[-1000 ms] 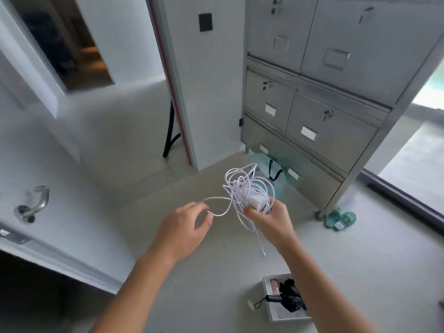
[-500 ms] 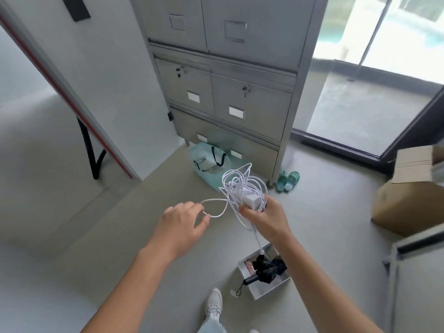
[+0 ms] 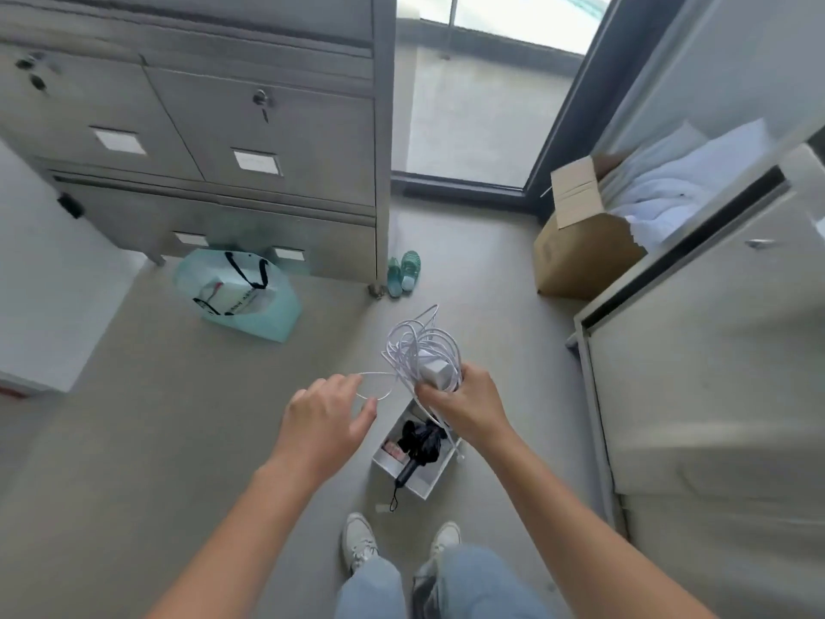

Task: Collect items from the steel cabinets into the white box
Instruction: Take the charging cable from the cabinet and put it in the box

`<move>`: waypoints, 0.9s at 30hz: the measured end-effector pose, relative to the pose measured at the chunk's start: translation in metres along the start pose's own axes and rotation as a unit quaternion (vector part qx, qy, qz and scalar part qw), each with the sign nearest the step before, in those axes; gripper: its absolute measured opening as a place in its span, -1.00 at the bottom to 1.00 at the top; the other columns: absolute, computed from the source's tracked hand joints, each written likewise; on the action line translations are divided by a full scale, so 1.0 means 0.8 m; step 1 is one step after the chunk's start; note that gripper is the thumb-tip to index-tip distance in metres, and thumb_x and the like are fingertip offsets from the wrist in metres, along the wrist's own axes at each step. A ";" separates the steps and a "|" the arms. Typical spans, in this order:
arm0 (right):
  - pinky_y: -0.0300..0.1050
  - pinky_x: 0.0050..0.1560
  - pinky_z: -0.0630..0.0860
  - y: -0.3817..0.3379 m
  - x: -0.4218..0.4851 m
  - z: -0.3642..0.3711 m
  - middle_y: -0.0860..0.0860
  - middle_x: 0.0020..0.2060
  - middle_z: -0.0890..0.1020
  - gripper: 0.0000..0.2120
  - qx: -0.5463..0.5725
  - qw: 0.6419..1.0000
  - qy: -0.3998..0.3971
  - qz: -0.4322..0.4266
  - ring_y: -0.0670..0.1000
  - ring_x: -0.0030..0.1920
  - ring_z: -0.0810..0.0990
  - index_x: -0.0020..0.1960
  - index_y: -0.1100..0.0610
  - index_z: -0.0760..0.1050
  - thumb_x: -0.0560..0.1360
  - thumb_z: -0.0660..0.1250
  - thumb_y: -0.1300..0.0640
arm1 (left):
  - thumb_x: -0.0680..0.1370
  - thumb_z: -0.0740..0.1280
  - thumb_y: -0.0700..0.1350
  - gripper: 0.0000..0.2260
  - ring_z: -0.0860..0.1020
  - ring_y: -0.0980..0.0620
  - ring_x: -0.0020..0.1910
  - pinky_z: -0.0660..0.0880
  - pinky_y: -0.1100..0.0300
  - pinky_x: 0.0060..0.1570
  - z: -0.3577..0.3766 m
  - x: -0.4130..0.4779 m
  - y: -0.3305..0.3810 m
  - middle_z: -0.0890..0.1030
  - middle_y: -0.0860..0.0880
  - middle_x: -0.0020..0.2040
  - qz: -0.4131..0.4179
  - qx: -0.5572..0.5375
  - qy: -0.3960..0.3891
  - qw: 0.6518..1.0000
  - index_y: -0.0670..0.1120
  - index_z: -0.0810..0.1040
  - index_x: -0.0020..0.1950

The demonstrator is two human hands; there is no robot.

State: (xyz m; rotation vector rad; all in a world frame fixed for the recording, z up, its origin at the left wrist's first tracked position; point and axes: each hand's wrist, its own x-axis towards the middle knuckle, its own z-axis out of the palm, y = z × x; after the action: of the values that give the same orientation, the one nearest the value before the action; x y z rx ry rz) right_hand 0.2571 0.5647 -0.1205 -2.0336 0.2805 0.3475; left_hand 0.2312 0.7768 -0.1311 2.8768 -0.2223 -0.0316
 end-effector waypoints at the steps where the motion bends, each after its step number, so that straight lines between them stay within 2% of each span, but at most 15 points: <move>1: -0.04 -0.25 0.56 0.011 0.002 0.002 -0.08 -0.40 0.65 -0.72 -0.003 1.000 0.006 0.016 -0.05 -0.36 0.61 -0.20 0.08 0.63 0.24 0.48 -0.12 | 0.50 0.10 0.18 -0.56 0.60 -0.11 -0.22 0.51 0.06 -0.25 0.011 0.005 0.000 0.66 -0.02 -0.14 0.006 0.002 -0.010 1.000 -0.08 0.62 0.05; 4: 0.02 -0.13 0.63 0.051 0.014 0.008 -0.05 -0.31 0.71 -0.70 -0.007 0.998 0.017 0.061 0.02 -0.22 0.70 -0.14 0.07 0.64 0.25 0.50 -0.11 | 0.52 0.12 0.17 -0.59 0.59 -0.14 -0.24 0.49 0.06 -0.26 0.048 0.016 -0.003 0.65 -0.04 -0.17 0.003 0.024 -0.042 0.999 -0.10 0.61 -0.02; 7: 0.01 -0.14 0.62 0.101 0.038 0.019 -0.05 -0.31 0.71 -0.61 0.001 0.995 0.020 0.093 0.03 -0.20 0.71 -0.16 0.06 0.65 0.17 0.44 -0.20 | 0.53 0.13 0.15 -0.60 0.59 -0.17 -0.25 0.47 0.03 -0.24 0.100 0.027 -0.008 0.63 -0.07 -0.19 -0.010 0.039 -0.071 0.997 -0.12 0.59 -0.04; 10: -0.09 -0.16 0.58 0.170 0.069 0.042 -0.15 -0.34 0.69 -0.81 0.018 0.992 0.022 0.124 -0.10 -0.24 0.67 -0.21 -0.04 0.62 0.27 0.54 -0.08 | 0.54 0.14 0.14 -0.62 0.60 -0.16 -0.23 0.47 0.01 -0.18 0.174 0.032 -0.014 0.64 -0.06 -0.17 -0.002 0.043 -0.103 0.994 -0.12 0.60 0.00; 12: -0.09 -0.13 0.59 0.227 0.091 0.064 -0.16 -0.32 0.69 -0.84 0.025 0.988 0.026 0.149 -0.12 -0.22 0.66 -0.21 -0.09 0.58 0.33 0.56 0.01 | 0.55 0.13 0.14 -0.62 0.60 -0.14 -0.21 0.47 0.01 -0.14 0.235 0.031 -0.019 0.65 -0.04 -0.16 -0.001 0.040 -0.140 0.989 -0.10 0.60 0.00; 14: -0.02 -0.09 0.64 0.290 0.112 0.092 -0.13 -0.28 0.71 -0.85 0.035 0.984 0.027 0.173 -0.08 -0.19 0.69 -0.19 -0.07 0.59 0.33 0.55 -0.01 | 0.55 0.12 0.14 -0.62 0.60 -0.14 -0.22 0.48 0.01 -0.17 0.304 0.030 -0.027 0.65 -0.03 -0.17 0.003 0.042 -0.165 0.985 -0.09 0.59 -0.03; 17: 0.08 -0.05 0.67 0.382 0.137 0.136 -0.08 -0.24 0.73 -0.68 0.053 0.977 0.023 0.205 -0.02 -0.17 0.72 -0.11 0.01 0.65 0.23 0.47 -0.16 | 0.55 0.09 0.16 -0.59 0.61 -0.15 -0.21 0.49 -0.01 -0.20 0.404 0.022 -0.039 0.65 -0.04 -0.17 0.009 0.034 -0.202 0.979 -0.10 0.59 -0.04; 19: 0.13 -0.04 0.67 0.438 0.151 0.163 -0.04 -0.23 0.74 -0.61 0.057 0.973 0.020 0.224 0.04 -0.15 0.72 -0.11 0.06 0.64 0.21 0.46 -0.19 | 0.56 0.06 0.17 -0.56 0.61 -0.16 -0.18 0.49 -0.01 -0.18 0.463 0.014 -0.049 0.66 -0.06 -0.13 0.007 0.026 -0.220 0.975 -0.11 0.59 -0.01; 23: 0.14 -0.05 0.67 0.534 0.166 0.205 -0.04 -0.24 0.73 -0.68 0.049 0.968 0.002 0.248 0.04 -0.17 0.72 -0.12 0.04 0.63 0.25 0.48 -0.15 | 0.56 0.01 0.19 -0.51 0.61 -0.15 -0.05 0.48 -0.01 -0.06 0.554 -0.003 -0.069 0.66 -0.06 -0.03 -0.014 0.013 -0.252 0.967 -0.10 0.58 0.08; 27: 0.01 -0.10 0.65 0.591 0.160 0.227 -0.08 -0.27 0.71 -0.86 0.054 0.960 0.009 0.275 -0.01 -0.21 0.70 -0.16 0.03 0.62 0.36 0.53 0.02 | 0.57 0.02 0.18 -0.53 0.60 -0.14 0.02 0.47 -0.01 0.01 0.601 -0.018 -0.088 0.66 -0.05 0.03 -0.035 0.013 -0.282 0.959 -0.09 0.57 0.13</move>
State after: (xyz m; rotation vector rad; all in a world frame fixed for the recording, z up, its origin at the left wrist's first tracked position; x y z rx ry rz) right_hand 0.1921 0.5009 -0.6347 -1.8251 0.8629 0.6396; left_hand 0.2076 0.7256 -0.6143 2.8272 -0.2225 -0.8722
